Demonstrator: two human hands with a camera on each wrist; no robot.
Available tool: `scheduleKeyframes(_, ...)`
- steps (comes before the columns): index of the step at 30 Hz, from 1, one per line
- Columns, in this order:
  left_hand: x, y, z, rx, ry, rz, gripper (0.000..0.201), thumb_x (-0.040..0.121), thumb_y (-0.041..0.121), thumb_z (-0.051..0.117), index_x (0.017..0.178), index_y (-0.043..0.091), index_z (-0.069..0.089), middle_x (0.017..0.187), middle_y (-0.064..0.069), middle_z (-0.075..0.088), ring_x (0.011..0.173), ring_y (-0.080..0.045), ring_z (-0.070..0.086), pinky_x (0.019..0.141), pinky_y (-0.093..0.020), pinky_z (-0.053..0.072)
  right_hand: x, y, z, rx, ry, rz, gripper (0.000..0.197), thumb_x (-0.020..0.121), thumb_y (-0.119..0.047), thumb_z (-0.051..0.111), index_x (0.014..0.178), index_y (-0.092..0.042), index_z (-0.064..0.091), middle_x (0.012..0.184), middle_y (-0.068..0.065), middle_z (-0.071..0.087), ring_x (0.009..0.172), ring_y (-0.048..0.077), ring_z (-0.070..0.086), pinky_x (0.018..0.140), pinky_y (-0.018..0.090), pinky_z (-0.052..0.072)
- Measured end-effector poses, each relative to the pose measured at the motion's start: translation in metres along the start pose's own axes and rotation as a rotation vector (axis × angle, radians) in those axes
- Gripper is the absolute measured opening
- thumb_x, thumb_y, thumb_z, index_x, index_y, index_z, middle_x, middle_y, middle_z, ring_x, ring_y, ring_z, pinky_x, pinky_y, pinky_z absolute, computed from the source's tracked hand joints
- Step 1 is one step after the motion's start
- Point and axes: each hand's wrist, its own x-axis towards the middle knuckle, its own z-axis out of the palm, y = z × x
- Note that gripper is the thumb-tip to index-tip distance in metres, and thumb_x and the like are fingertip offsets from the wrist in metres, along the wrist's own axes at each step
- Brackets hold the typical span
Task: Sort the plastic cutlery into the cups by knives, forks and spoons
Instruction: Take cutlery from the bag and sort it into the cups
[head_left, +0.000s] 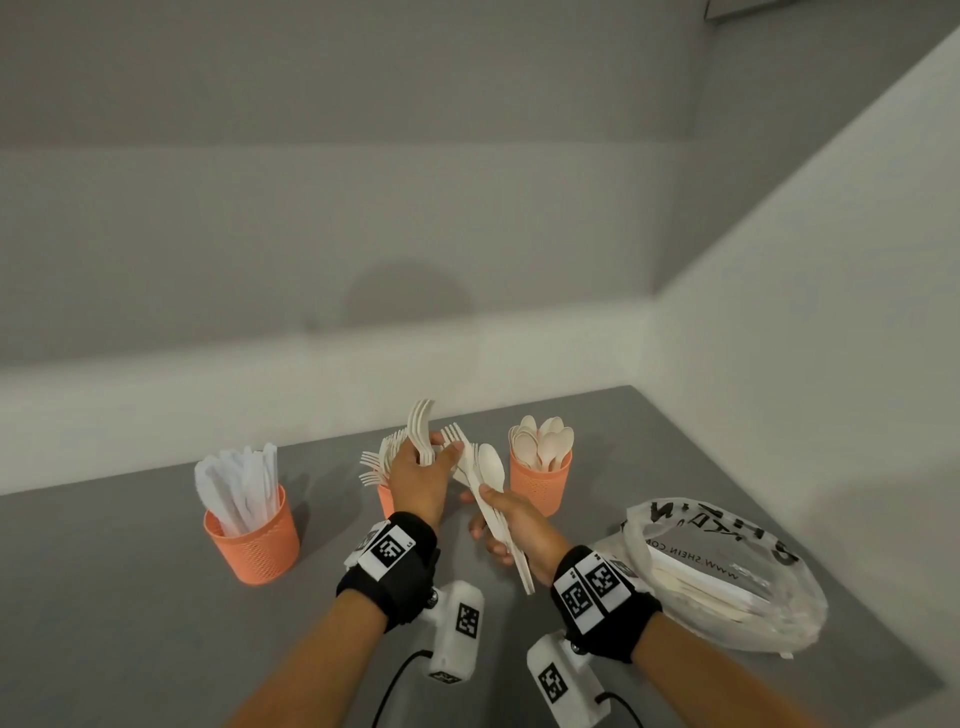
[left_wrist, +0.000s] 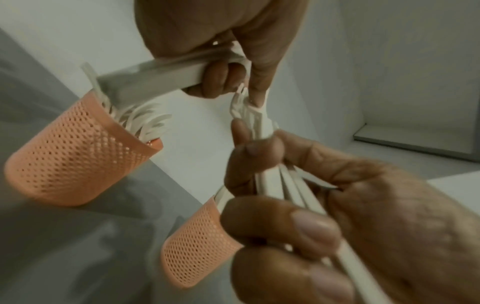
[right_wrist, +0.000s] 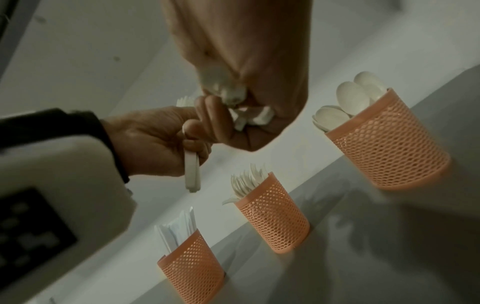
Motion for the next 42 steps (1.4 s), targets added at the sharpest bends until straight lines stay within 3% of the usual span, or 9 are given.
scheduleKeyframes(7,-0.001,-0.002,0.004,0.036,0.071,0.147,0.007,0.086,0.004,0.053,0.08,0.007,0.051,0.069,-0.009,0.052,0.064,-0.019,0.05,0.063,-0.027,0.041,-0.002,0.002,-0.001,0.085,0.126,-0.009,0.026,0.096,-0.019,0.028,0.087,-0.014,0.052,0.055,0.001,0.051,0.032,0.005,0.03,0.034,0.015,0.025)
scheduleKeyframes(13,-0.019,-0.017,0.01,-0.138,-0.109,-0.154,0.022,0.088,0.014,0.058,0.067,0.01,0.051,0.043,0.0,0.045,0.034,-0.014,0.039,0.038,-0.019,0.029,0.0,-0.001,0.001,-0.042,0.158,-0.086,0.02,0.099,-0.021,0.034,0.094,-0.015,0.053,0.057,0.004,0.046,0.033,0.004,0.033,0.035,0.015,0.025)
scheduleKeyframes(16,-0.019,-0.018,0.008,-0.123,-0.154,-0.224,0.028,0.088,0.013,0.055,0.061,0.008,0.051,0.039,0.0,0.043,0.031,-0.011,0.034,0.038,-0.02,0.027,-0.002,0.002,0.002,-0.058,0.151,-0.086,0.024,0.1,-0.02,0.033,0.091,-0.015,0.054,0.057,0.004,0.049,0.035,0.006,0.036,0.036,0.016,0.027)
scheduleKeyframes(19,-0.01,-0.019,0.002,-0.103,-0.07,-0.236,0.029,0.089,0.014,0.05,0.061,0.008,0.049,0.049,-0.006,0.04,0.035,-0.012,0.033,0.041,-0.023,0.028,-0.004,0.004,0.0,-0.086,0.179,-0.065,0.021,0.099,-0.021,0.035,0.094,-0.014,0.054,0.063,0.004,0.057,0.042,0.008,0.049,0.04,0.019,0.038)
scheduleKeyframes(23,0.006,-0.023,-0.007,-0.231,-0.044,-0.359,0.021,0.088,0.016,0.034,0.086,0.009,0.054,0.064,-0.006,0.05,0.045,-0.017,0.051,0.042,-0.021,0.04,-0.003,0.006,-0.006,0.019,0.222,-0.032,0.018,0.1,-0.021,0.036,0.101,-0.009,0.049,0.071,0.005,0.059,0.046,0.01,0.053,0.041,0.022,0.044)
scheduleKeyframes(25,0.003,-0.022,-0.008,-0.253,-0.092,-0.381,0.02,0.09,0.014,0.034,0.087,0.009,0.052,0.06,-0.004,0.05,0.041,-0.015,0.055,0.044,-0.022,0.045,-0.003,0.006,-0.011,0.019,0.233,-0.028,0.02,0.1,-0.023,0.035,0.102,-0.009,0.05,0.068,0.004,0.056,0.039,0.007,0.047,0.038,0.019,0.04)
scheduleKeyframes(28,-0.01,-0.02,-0.006,-0.163,-0.187,-0.336,0.019,0.095,0.017,0.041,0.077,0.011,0.046,0.043,0.002,0.038,0.032,-0.011,0.04,0.042,-0.022,0.04,-0.004,0.006,-0.014,0.004,0.169,-0.029,0.024,0.1,-0.027,0.034,0.101,-0.012,0.053,0.06,0.001,0.045,0.033,0.004,0.032,0.035,0.017,0.029)
scheduleKeyframes(35,-0.025,-0.023,0.005,0.063,-0.534,-0.254,0.051,0.089,0.057,0.04,0.065,0.013,0.05,0.052,-0.004,0.048,0.043,-0.011,0.039,0.045,-0.02,0.033,-0.006,0.004,-0.01,0.067,0.031,-0.007,0.034,0.099,-0.032,0.031,0.085,-0.012,0.055,0.046,-0.005,0.043,0.031,0.004,0.027,0.032,0.015,0.019)
scheduleKeyframes(42,-0.029,-0.019,0.013,0.027,-0.459,-0.16,0.036,0.093,0.034,0.049,0.064,0.013,0.049,0.048,-0.003,0.039,0.042,-0.012,0.039,0.041,-0.018,0.03,-0.006,0.002,-0.014,0.043,-0.002,0.035,0.04,0.096,-0.03,0.026,0.073,-0.01,0.05,0.045,-0.004,0.049,0.029,0.004,0.024,0.031,0.015,0.021)
